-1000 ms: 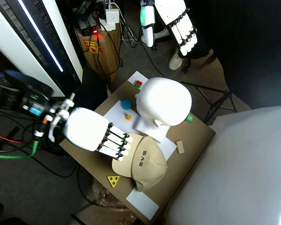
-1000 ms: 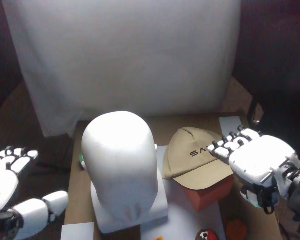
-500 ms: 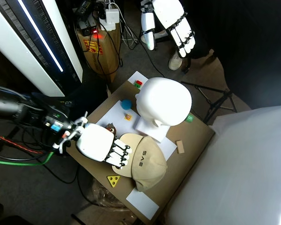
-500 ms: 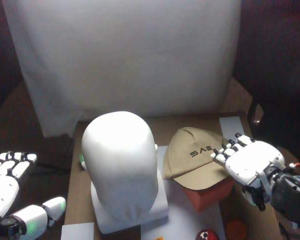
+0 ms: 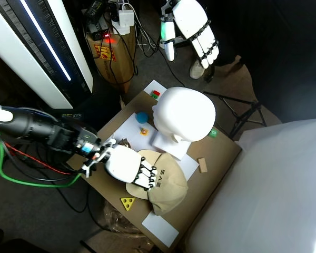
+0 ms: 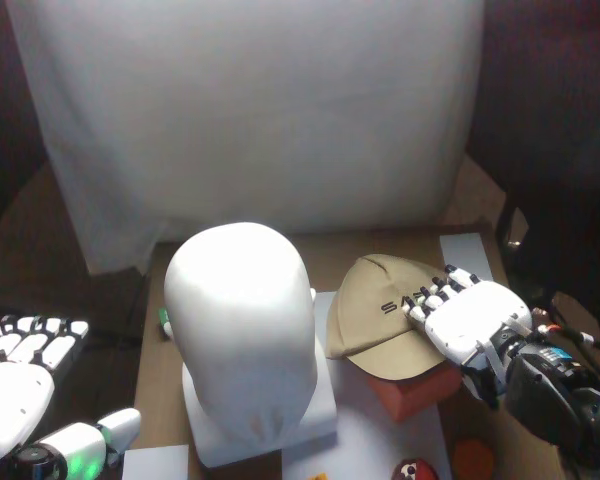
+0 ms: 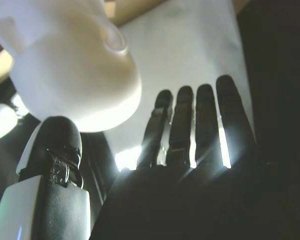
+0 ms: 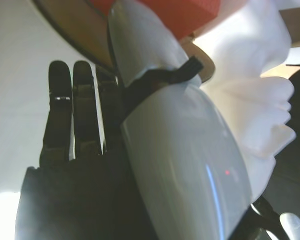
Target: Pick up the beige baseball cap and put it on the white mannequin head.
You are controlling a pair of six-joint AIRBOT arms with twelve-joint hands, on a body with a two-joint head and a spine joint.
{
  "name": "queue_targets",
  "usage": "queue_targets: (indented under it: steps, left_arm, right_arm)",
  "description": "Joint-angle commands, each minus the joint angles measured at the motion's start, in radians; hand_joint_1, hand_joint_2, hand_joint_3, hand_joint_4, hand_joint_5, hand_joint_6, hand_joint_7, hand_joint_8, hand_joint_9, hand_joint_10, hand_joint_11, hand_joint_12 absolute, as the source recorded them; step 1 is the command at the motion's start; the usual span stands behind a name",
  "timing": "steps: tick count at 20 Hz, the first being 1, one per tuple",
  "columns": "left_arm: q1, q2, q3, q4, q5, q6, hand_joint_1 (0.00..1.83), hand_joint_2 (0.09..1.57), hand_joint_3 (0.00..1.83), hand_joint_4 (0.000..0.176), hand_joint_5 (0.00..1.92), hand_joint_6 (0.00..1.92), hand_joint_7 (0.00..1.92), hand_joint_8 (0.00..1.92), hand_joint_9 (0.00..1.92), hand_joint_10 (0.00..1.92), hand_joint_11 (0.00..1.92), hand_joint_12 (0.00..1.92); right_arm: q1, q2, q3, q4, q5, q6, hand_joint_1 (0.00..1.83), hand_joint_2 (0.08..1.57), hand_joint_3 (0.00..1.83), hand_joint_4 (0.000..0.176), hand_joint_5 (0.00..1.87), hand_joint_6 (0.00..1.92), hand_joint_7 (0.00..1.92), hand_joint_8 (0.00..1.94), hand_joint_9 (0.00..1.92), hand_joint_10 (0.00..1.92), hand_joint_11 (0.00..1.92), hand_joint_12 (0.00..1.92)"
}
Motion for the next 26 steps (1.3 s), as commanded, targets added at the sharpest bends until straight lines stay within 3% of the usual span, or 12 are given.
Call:
queue_targets:
  steps: [1, 3, 10, 13, 16, 20, 26]
  left_arm:
    - [-0.002, -0.005, 0.009, 0.045, -0.096, -0.011, 0.00, 1.18, 0.00, 0.000, 0.06, 0.00, 0.04, 0.01, 0.02, 0.00, 0.06, 0.08]
    - [0.003, -0.024, 0.026, 0.058, -0.107, -0.039, 0.00, 1.18, 0.00, 0.000, 0.06, 0.00, 0.05, 0.00, 0.02, 0.00, 0.00, 0.24]
    - [0.004, -0.093, 0.094, 0.099, -0.128, -0.064, 0.00, 1.18, 0.00, 0.000, 0.06, 0.00, 0.05, 0.00, 0.02, 0.00, 0.00, 0.30]
    - [0.002, -0.115, 0.139, 0.111, -0.115, -0.079, 0.00, 1.18, 0.00, 0.000, 0.06, 0.00, 0.04, 0.00, 0.01, 0.00, 0.00, 0.24]
    - [-0.004, -0.136, 0.200, 0.166, -0.062, -0.115, 0.00, 1.18, 0.00, 0.000, 0.08, 0.00, 0.06, 0.01, 0.03, 0.00, 0.00, 0.33]
    - [-0.009, -0.148, 0.235, 0.180, -0.058, -0.115, 0.00, 1.18, 0.00, 0.000, 0.07, 0.00, 0.06, 0.00, 0.03, 0.00, 0.00, 0.30]
    - [0.027, -0.156, 0.219, 0.154, -0.076, -0.135, 0.00, 1.18, 0.00, 0.000, 0.08, 0.00, 0.07, 0.00, 0.03, 0.00, 0.00, 0.30]
  right_arm:
    - [0.007, -0.006, 0.017, -0.037, 0.080, 0.014, 1.41, 1.11, 0.00, 0.000, 0.32, 0.01, 0.36, 0.01, 0.30, 0.01, 0.00, 0.96]
    - [0.005, -0.037, 0.064, -0.041, 0.077, 0.033, 1.38, 1.13, 0.00, 0.000, 0.32, 0.01, 0.36, 0.01, 0.30, 0.01, 0.00, 0.97]
    - [0.003, -0.121, 0.214, -0.042, 0.042, 0.093, 1.36, 1.14, 0.00, 0.000, 0.32, 0.00, 0.36, 0.00, 0.30, 0.00, 0.00, 0.96]
    - [0.005, -0.126, 0.221, -0.043, 0.036, 0.101, 1.37, 1.14, 0.00, 0.000, 0.32, 0.00, 0.38, 0.00, 0.32, 0.01, 0.00, 0.99]
    - [0.008, -0.126, 0.221, -0.050, 0.048, 0.102, 1.34, 1.14, 0.00, 0.000, 0.33, 0.00, 0.37, 0.00, 0.33, 0.01, 0.00, 1.01]
    - [0.009, -0.126, 0.221, -0.062, 0.060, 0.108, 1.36, 1.15, 0.00, 0.000, 0.34, 0.01, 0.38, 0.00, 0.35, 0.01, 0.00, 1.05]
    - [0.014, -0.125, 0.223, -0.075, 0.090, 0.117, 1.33, 1.16, 0.01, 0.000, 0.37, 0.01, 0.41, 0.01, 0.37, 0.01, 0.00, 1.08]
